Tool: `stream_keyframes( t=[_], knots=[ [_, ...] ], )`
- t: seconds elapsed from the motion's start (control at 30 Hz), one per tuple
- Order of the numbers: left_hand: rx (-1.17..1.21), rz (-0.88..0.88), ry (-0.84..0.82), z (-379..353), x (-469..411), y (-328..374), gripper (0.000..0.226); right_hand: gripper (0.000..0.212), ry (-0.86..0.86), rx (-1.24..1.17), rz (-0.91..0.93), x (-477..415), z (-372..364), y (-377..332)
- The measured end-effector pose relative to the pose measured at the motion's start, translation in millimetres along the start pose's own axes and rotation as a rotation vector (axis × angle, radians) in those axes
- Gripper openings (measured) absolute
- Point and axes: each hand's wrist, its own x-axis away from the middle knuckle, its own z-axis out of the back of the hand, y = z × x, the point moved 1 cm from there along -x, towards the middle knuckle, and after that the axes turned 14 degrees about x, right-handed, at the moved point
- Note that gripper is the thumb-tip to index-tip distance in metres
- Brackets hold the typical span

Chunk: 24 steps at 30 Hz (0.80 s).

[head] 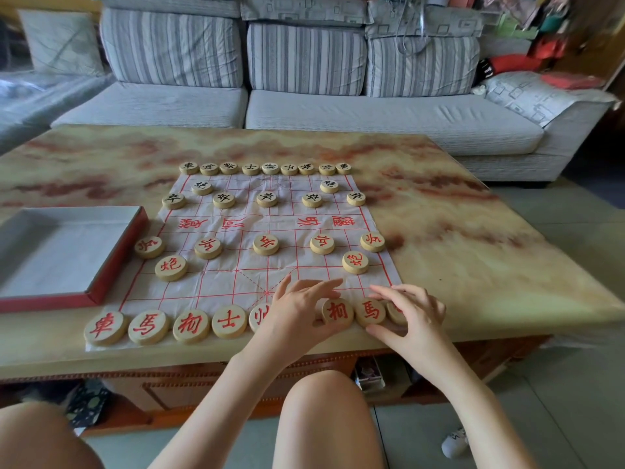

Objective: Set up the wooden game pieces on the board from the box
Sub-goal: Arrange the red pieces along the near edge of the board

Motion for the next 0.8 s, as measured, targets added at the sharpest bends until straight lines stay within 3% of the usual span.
stream_keyframes(
  t=[0.7,0.8],
  knots=[
    [0.044,-0.002,-0.024,-1.1,1.9,-0.8,0.060,0.061,-0.072,-0.040,0.007,4.4,-2.0,9.6],
    [0.040,-0.019,0.001,-1.3,0.2,1.3,0.059,0.057,-0.063,-0.161,-0.106,6.3,12.1,29.8]
  ],
)
